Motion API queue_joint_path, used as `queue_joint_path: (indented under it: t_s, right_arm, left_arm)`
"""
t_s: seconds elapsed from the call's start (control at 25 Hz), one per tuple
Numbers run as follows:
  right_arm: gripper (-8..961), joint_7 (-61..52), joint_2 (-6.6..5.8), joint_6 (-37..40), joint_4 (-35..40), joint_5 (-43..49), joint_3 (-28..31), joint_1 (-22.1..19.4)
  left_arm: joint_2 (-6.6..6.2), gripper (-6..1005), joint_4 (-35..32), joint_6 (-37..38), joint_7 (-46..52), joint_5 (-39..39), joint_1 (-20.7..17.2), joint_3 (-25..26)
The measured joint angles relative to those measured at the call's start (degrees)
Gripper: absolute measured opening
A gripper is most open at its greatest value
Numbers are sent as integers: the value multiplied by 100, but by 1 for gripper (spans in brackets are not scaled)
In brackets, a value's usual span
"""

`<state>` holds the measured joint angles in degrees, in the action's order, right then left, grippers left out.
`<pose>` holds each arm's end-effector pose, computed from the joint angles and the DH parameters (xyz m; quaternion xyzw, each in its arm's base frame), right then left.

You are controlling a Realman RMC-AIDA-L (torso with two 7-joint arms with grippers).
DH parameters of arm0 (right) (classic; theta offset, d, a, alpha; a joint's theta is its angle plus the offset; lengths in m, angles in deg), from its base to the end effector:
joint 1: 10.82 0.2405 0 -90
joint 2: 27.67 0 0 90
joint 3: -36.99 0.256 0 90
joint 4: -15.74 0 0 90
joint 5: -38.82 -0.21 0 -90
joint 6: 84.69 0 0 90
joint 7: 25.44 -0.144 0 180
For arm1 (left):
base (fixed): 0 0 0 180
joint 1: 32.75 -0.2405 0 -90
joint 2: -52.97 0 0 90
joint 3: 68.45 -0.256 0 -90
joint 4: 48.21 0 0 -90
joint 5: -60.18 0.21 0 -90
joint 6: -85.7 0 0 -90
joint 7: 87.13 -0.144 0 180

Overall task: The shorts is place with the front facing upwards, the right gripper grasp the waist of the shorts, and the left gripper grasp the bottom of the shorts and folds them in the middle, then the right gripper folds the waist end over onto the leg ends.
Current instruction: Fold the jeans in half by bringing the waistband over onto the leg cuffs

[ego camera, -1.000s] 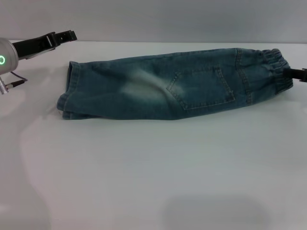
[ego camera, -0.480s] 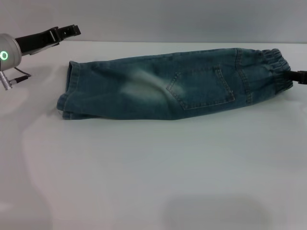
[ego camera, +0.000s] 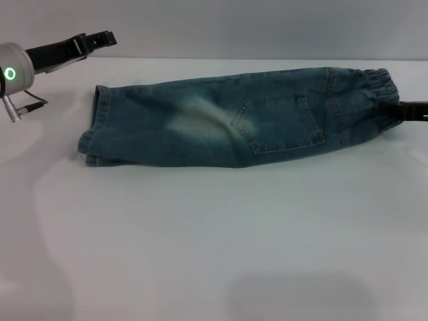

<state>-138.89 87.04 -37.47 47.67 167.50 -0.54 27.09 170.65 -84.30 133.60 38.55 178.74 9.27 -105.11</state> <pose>0.3269 0.4200 0.0409 -0.7795 0.4826 0.1116 0.3834 -0.2643 0.4515 0.0419 -0.7177 -0.5414 -0.2654 0.3484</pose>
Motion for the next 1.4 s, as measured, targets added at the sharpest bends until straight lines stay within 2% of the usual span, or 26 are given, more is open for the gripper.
queue_joint_path:
  t_s: [0.48,0.84,1.4]
  right_arm:
    - [410,18,76,404,130,0,-405,-30]
    - [408,61,297,1014,877,-26,-494,-397]
    - [406,105,338,1235,1191,-51,-444,-605]
  left_arm:
    - [0,824,42,-16,-2,-9,-5,1]
    - [-1,825,40,-81,-65,-8,-9,1]
    - [-10,824,100,-157,-70,-10,9,1]
